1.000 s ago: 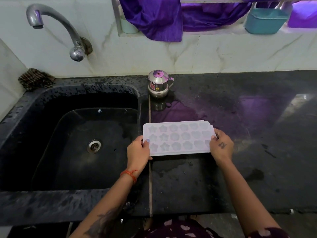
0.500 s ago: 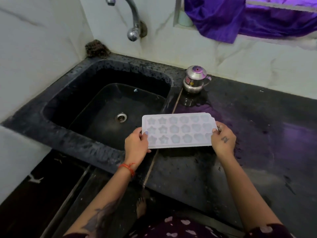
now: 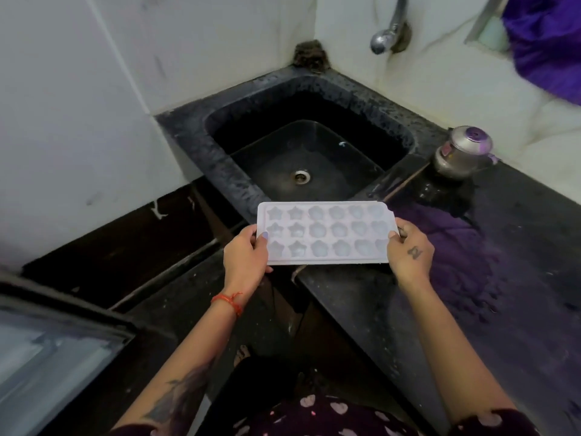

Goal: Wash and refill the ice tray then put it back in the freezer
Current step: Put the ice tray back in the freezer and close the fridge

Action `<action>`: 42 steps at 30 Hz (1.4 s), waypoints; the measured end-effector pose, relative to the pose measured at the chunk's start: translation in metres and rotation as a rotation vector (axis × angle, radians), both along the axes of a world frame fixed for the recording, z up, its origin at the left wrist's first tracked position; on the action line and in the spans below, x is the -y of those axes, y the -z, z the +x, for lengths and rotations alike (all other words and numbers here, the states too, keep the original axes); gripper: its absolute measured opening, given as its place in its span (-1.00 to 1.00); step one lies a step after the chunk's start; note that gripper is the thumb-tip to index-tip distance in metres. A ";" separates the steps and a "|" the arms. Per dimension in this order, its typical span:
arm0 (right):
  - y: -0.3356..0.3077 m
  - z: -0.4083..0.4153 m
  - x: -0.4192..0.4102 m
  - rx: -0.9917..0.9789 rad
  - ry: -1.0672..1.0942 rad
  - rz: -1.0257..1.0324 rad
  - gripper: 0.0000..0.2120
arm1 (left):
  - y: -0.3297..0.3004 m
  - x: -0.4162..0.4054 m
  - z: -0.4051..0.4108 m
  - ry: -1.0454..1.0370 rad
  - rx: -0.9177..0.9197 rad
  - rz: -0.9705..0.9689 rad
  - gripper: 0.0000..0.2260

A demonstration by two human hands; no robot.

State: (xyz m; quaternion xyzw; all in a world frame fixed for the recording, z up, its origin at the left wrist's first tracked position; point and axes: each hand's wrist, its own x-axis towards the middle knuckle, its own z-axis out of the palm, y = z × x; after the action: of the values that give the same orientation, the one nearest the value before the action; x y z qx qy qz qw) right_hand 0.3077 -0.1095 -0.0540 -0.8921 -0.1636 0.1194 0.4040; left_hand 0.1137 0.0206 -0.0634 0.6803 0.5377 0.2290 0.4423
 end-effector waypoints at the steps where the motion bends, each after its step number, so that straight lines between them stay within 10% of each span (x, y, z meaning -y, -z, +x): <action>1: 0.000 -0.004 -0.004 -0.003 -0.026 0.006 -0.68 | 0.000 0.002 -0.008 -0.029 0.000 0.003 -0.72; 42: -0.011 -0.374 -0.145 -0.036 -1.128 0.025 -0.64 | 0.003 0.103 -0.378 -1.163 0.080 0.069 -0.78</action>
State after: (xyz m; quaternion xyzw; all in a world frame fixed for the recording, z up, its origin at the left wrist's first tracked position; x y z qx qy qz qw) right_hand -0.0659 0.0356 -0.0431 -0.6595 -0.6095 0.3302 0.2907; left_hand -0.2647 -0.0824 -0.0664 0.2781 0.7978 0.4772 0.2415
